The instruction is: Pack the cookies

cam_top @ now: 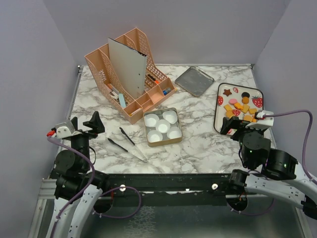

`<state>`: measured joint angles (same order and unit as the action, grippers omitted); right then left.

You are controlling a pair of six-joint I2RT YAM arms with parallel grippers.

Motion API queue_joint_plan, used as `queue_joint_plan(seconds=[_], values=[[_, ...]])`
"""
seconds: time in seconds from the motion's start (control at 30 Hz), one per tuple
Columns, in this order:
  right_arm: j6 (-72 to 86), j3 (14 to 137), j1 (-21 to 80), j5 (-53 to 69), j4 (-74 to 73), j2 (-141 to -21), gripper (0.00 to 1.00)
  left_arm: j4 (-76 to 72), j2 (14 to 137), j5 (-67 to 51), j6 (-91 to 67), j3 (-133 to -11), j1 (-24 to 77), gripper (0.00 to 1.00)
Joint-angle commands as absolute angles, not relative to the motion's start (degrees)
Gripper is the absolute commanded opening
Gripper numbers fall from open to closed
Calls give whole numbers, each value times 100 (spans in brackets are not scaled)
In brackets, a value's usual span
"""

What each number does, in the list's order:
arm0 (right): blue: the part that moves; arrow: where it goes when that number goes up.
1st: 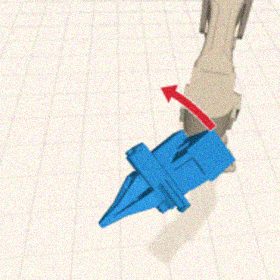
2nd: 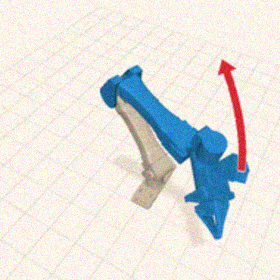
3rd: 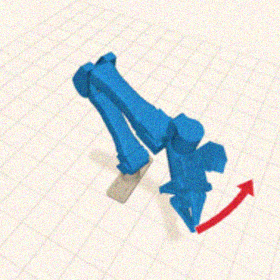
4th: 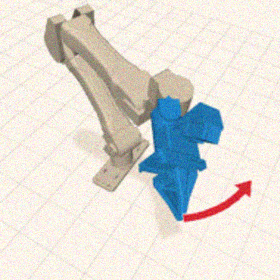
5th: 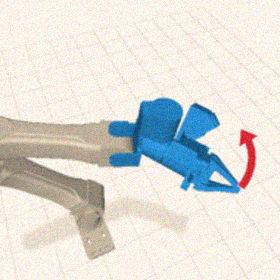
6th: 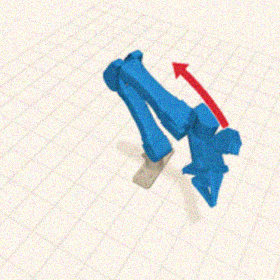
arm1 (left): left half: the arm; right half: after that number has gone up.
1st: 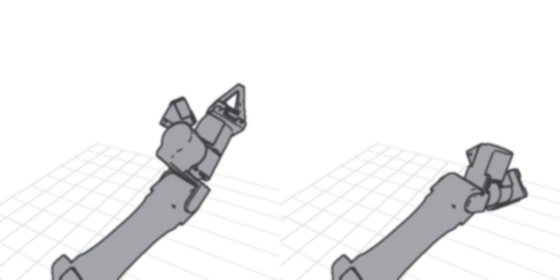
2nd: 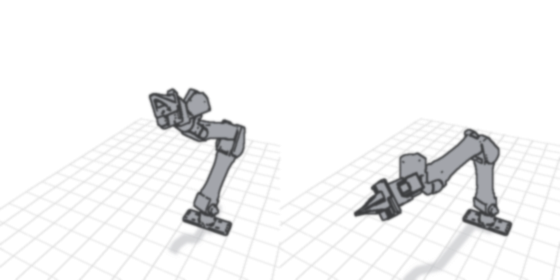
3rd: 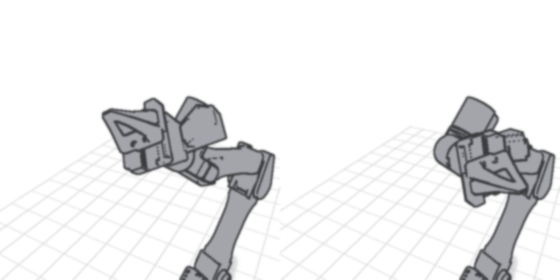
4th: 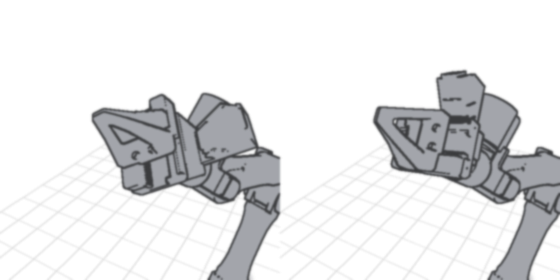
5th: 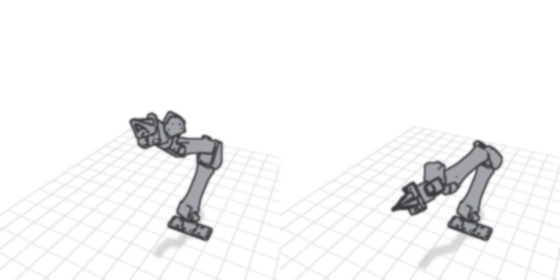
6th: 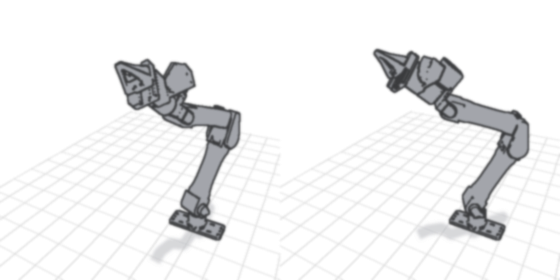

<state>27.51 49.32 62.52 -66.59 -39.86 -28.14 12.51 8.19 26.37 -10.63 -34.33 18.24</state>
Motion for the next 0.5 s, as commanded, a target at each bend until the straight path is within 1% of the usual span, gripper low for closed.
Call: queue_joint_plan(seconds=[0.0,0.2,0.47], values=[[2733,4839,6273,-6638,-3820,-2844,100,1176,857,2443,-1091,-3426,1742,99],[2630,4798,6271,-6495,-3707,-2876,100,1312,958,2373,-1433,-3516,1696,99],[2400,4693,6273,-6210,-3338,-3000,100,2007,1479,2601,-2091,-3851,1696,99]])
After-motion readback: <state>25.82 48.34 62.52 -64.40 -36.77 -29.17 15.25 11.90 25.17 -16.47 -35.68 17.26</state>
